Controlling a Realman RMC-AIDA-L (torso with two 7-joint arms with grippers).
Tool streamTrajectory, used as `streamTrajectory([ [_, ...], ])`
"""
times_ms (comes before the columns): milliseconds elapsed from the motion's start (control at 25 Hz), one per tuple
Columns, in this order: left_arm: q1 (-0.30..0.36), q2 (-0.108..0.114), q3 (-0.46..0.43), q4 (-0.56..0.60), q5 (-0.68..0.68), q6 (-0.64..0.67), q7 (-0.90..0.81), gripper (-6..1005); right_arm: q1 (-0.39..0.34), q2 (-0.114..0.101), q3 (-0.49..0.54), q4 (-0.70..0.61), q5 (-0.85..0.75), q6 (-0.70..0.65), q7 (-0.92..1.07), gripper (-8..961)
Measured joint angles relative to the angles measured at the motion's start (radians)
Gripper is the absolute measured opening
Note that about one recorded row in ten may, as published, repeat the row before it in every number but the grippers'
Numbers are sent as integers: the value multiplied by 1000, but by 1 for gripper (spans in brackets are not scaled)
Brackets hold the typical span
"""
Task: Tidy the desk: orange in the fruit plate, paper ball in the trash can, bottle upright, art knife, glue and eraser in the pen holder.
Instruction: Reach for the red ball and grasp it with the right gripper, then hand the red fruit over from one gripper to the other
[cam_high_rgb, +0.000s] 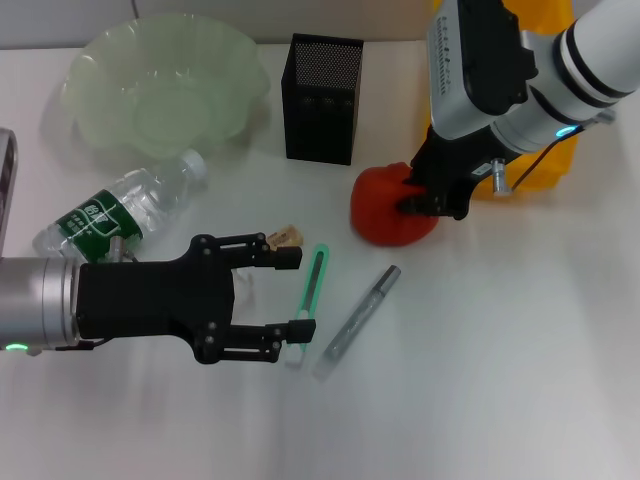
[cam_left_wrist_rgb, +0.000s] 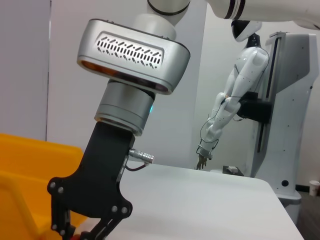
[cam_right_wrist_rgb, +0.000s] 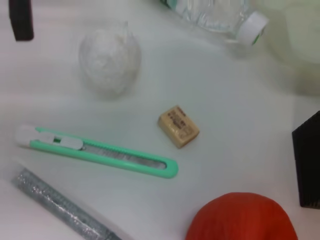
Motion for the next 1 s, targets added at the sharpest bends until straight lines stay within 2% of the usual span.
streamTrajectory([
  [120, 1, 0, 0, -1, -1, 0, 4, 680, -24, -1, 0, -37, 24, -13, -1, 251],
  [320, 3, -1, 0, -2, -3, 1, 13, 676, -112, -3, 3, -176, 101, -70, -5, 94],
  [520, 4, -2, 0, -5, -3, 1, 20, 672, -165, -5, 13, -239, 158, -101, -21, 56],
  [560, 4, -5, 0, -6, -4, 1, 21, 672, -205, -6, 17, -278, 203, -119, -38, 49],
  [600, 4, -5, 0, -6, -4, 1, 21, 671, -205, -6, 17, -278, 203, -119, -38, 46],
  [680, 4, -5, 0, -6, -4, 1, 21, 669, -254, -6, 22, -318, 261, -130, -67, 40],
  [760, 4, -10, 0, -7, -4, -4, 23, 668, -342, -6, 29, -367, 387, -136, -135, 40],
  [800, 4, -10, 0, -7, -4, -4, 23, 667, -342, -6, 29, -367, 387, -136, -135, 41],
  [880, 6, -18, -7, -7, -5, -7, 38, 666, -415, -7, 52, -379, 525, -149, -221, 41],
  [1000, 7, -25, -28, -9, -6, -12, 48, 663, -451, -7, 78, -367, 603, -176, -286, 42],
])
